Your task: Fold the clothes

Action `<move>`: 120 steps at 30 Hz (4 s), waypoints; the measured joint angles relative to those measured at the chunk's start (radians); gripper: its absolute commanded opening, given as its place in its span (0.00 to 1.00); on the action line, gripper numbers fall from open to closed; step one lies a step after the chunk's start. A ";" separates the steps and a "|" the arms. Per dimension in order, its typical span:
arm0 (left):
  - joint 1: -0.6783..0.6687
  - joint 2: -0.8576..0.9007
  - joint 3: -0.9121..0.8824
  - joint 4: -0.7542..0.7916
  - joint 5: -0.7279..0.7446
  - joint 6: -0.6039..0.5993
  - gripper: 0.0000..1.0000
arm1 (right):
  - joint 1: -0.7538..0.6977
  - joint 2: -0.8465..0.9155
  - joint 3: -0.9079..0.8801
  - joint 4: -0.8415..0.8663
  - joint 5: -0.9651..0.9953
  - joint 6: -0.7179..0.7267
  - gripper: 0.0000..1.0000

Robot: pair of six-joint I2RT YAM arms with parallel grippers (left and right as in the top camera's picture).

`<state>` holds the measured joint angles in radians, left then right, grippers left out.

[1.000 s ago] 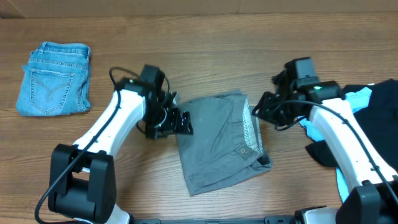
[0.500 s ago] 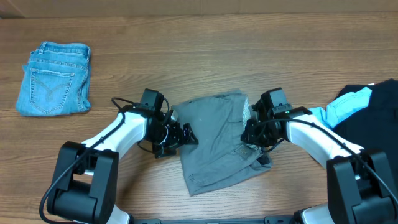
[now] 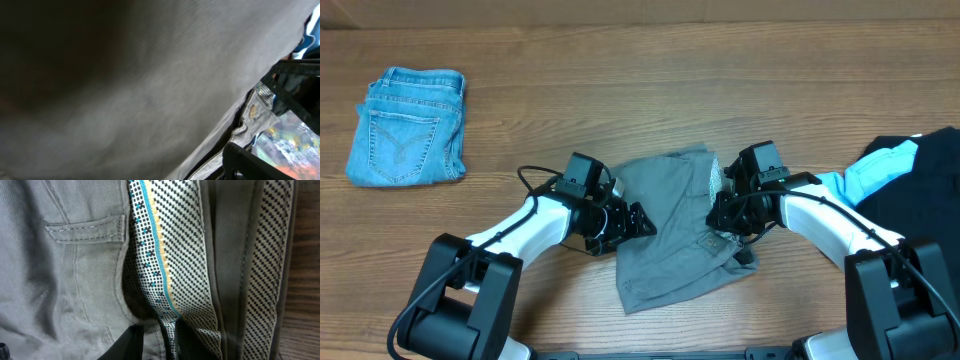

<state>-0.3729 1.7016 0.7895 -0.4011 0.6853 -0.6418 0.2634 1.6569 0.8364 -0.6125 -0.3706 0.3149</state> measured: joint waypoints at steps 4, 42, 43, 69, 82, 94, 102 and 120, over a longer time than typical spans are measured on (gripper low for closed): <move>-0.004 0.005 -0.019 0.104 0.015 -0.013 0.75 | 0.000 0.000 0.000 0.000 0.000 0.000 0.25; 0.024 -0.035 -0.180 0.314 0.137 0.145 0.80 | 0.000 0.003 0.000 0.006 -0.006 0.006 0.25; 0.013 -0.034 -0.182 0.327 0.130 0.145 0.76 | 0.000 0.003 0.000 0.006 -0.006 0.010 0.25; 0.042 -0.158 -0.057 0.071 -0.016 0.225 0.04 | 0.005 -0.124 0.116 -0.350 0.014 0.027 0.26; 0.379 -0.243 0.573 -0.127 -0.082 0.223 0.04 | 0.005 -0.310 0.245 -0.414 0.020 0.026 0.27; 0.689 -0.011 0.948 -0.093 -0.095 0.285 0.04 | 0.005 -0.310 0.245 -0.420 0.020 0.050 0.27; 0.815 0.304 1.190 -0.086 -0.043 0.305 0.04 | 0.005 -0.310 0.245 -0.457 0.020 0.075 0.27; 0.915 0.609 1.517 0.154 0.018 0.255 0.04 | 0.005 -0.310 0.245 -0.560 0.020 0.160 0.26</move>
<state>0.5419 2.3108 2.3066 -0.2466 0.7033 -0.3866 0.2684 1.3472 1.0809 -1.1721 -0.3508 0.4747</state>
